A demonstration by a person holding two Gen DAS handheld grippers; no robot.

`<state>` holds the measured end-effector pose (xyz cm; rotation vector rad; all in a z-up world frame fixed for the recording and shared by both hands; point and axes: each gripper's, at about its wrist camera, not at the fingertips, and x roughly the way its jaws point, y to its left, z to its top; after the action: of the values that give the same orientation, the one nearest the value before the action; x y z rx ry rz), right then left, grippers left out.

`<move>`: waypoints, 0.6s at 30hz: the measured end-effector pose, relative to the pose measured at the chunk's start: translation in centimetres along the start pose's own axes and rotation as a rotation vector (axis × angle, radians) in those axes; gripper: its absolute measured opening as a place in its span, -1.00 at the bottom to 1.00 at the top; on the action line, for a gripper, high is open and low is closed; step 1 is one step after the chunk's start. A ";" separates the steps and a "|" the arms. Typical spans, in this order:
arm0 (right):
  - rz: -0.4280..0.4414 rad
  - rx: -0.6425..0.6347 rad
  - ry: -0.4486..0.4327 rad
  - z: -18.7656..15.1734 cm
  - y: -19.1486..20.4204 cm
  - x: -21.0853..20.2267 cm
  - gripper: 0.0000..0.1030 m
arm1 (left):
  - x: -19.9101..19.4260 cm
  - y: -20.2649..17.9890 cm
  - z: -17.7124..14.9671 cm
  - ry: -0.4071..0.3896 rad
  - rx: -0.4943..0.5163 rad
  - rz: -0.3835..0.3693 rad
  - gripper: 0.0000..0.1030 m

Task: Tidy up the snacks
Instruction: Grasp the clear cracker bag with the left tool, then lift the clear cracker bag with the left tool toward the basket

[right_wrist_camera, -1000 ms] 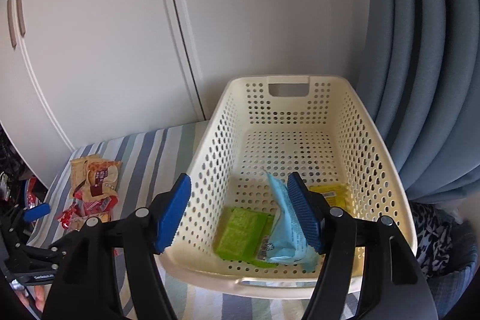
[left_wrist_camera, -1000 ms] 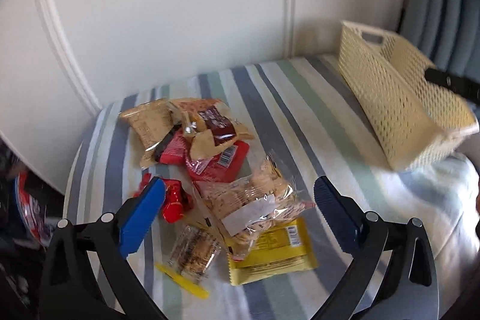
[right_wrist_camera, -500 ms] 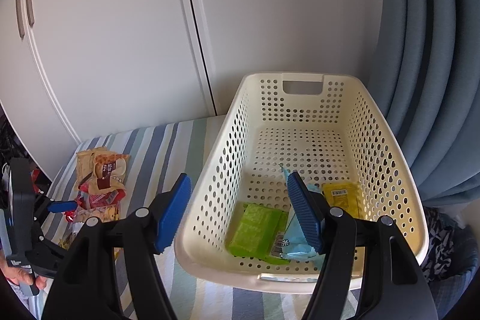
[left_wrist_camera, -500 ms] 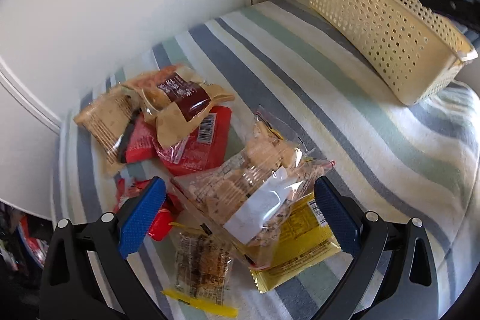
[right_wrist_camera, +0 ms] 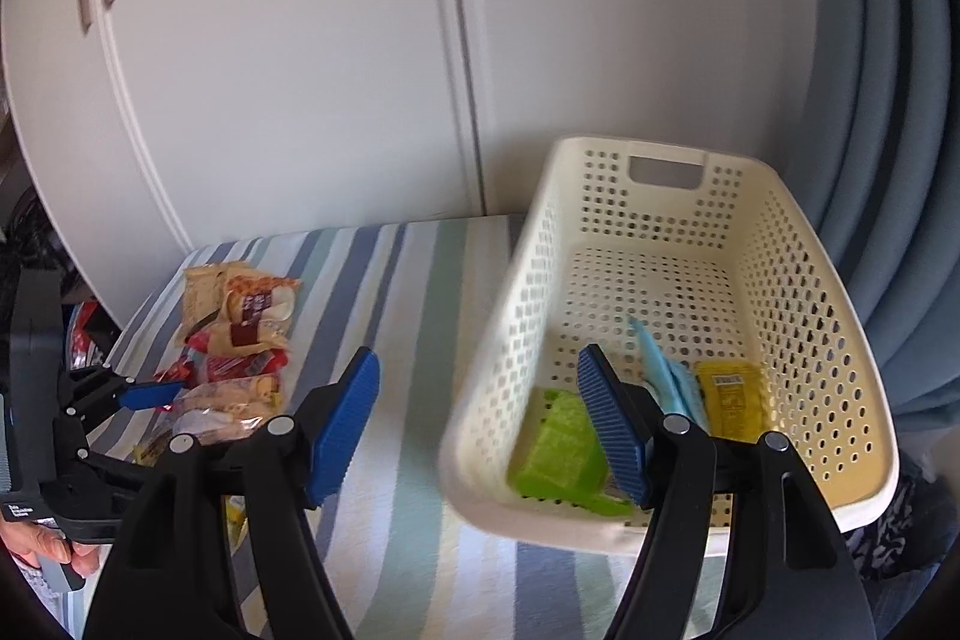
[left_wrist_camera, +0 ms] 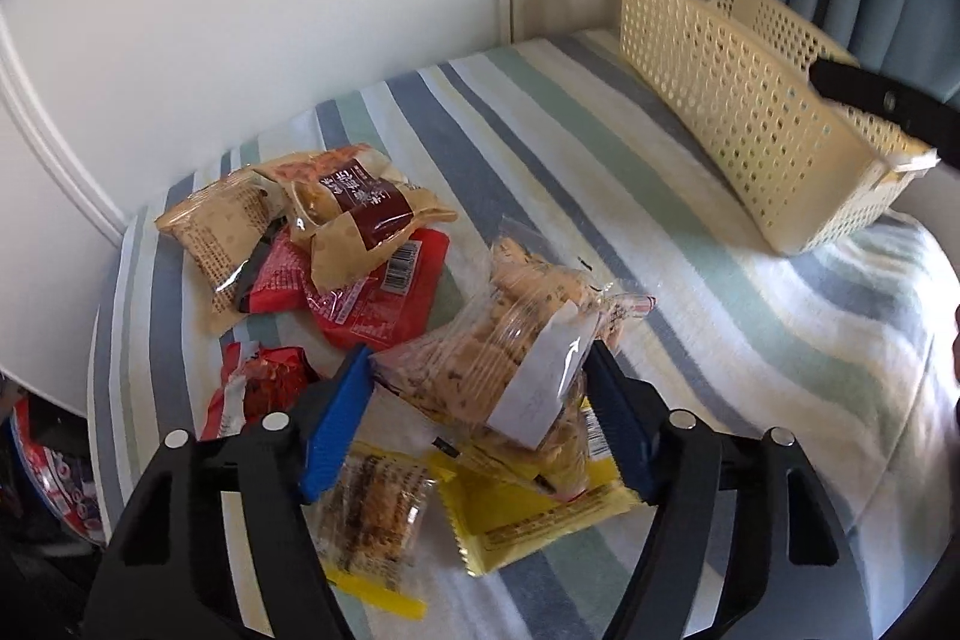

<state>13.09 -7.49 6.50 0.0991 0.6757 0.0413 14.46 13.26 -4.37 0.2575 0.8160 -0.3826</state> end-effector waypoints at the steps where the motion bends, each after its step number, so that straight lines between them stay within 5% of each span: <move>1: 0.004 -0.007 -0.001 -0.1 0.3 0.0 0.33 | -0.4 0.0 -0.1 -0.010 -0.014 -0.003 0.38; 18: 0.017 0.019 -0.034 -0.1 0.1 -1.1 0.33 | -6.2 -0.8 1.4 -0.180 -0.140 0.029 0.36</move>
<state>12.11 -7.50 7.12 0.1232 0.6410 0.0496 11.18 13.47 1.11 0.1026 0.6584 -0.3151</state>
